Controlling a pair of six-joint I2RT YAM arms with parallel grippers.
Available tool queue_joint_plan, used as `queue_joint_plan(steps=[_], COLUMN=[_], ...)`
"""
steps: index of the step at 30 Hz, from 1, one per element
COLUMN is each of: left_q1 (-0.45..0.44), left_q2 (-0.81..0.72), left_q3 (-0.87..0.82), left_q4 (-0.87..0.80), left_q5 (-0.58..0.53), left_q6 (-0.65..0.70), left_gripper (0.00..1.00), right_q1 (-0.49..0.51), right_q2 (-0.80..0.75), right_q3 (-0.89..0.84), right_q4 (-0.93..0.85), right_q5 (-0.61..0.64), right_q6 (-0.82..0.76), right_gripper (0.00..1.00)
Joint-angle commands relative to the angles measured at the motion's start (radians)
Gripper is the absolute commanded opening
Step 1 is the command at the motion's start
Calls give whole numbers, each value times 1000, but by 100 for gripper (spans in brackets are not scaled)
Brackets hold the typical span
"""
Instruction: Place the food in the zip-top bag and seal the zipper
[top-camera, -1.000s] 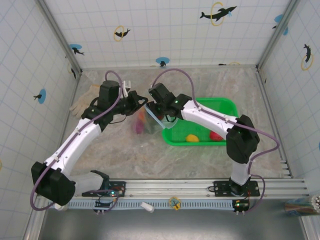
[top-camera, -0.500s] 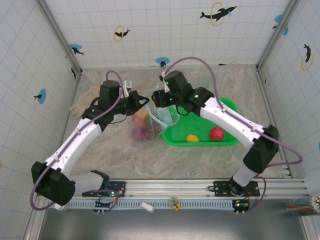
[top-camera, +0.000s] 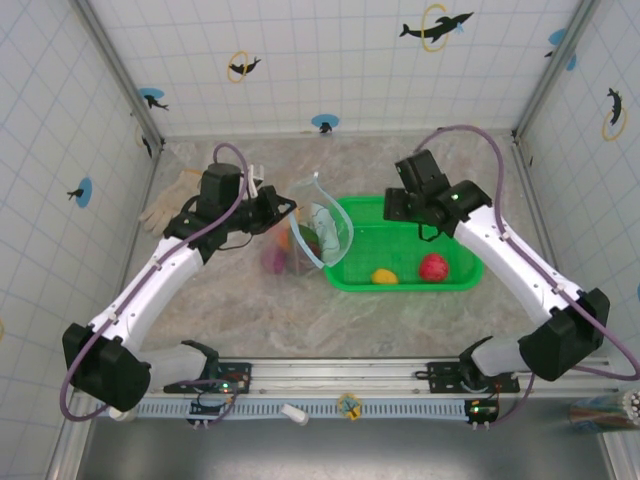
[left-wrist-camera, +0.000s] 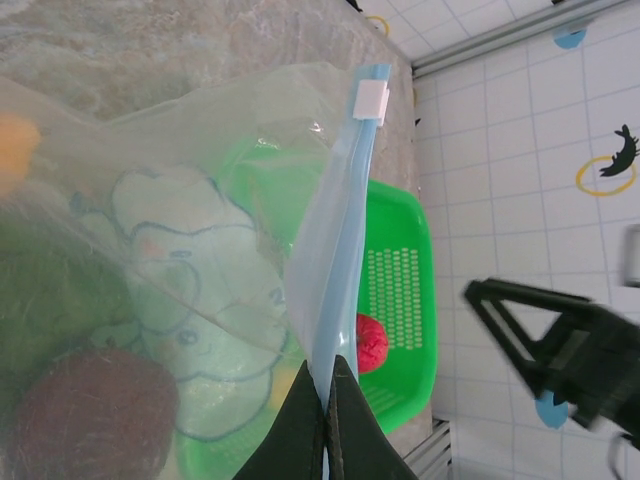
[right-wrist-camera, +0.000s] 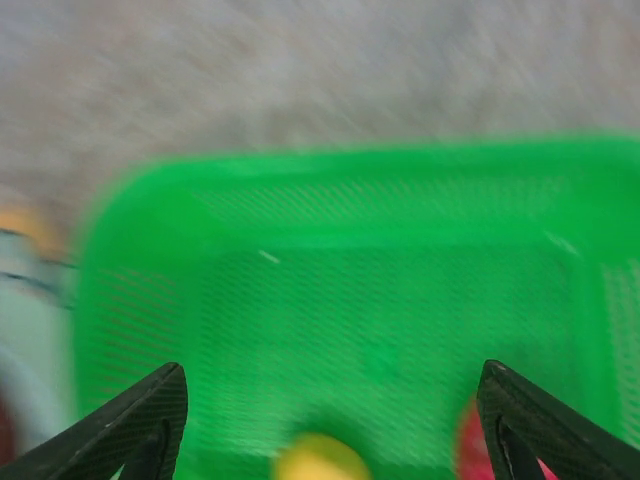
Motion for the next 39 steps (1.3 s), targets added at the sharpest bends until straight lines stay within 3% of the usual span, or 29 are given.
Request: queue_joint_plan(steps=[1, 6, 12, 21, 30, 39], left_q1=[-10, -15, -17, -17, -17, -17], left_q2=[-30, -27, -30, -39, -43, -48], left_q3=[-23, -23, -22, -46, -41, -40], left_q4=[2, -6, -8, -7, -11, -24], left_q5=[5, 4, 4, 1, -9, -24], left_q6=[28, 33, 33, 36, 42, 50], left_gripper=[0, 0, 0, 0, 0, 0], right_q1=[-66, -105, -187, -253, -279, -284], right_q2=[-23, -21, 1, 17, 76, 62], right_q3=[-97, -177, -276, -403, -408, -363], right_q4=[-116, -113, -109, 59, 107, 85], right_q5=[-30, -48, -107, -249, -260, -263], right_q6=[53, 61, 127, 154, 121, 114], right_gripper=[87, 93, 92, 91, 67, 58])
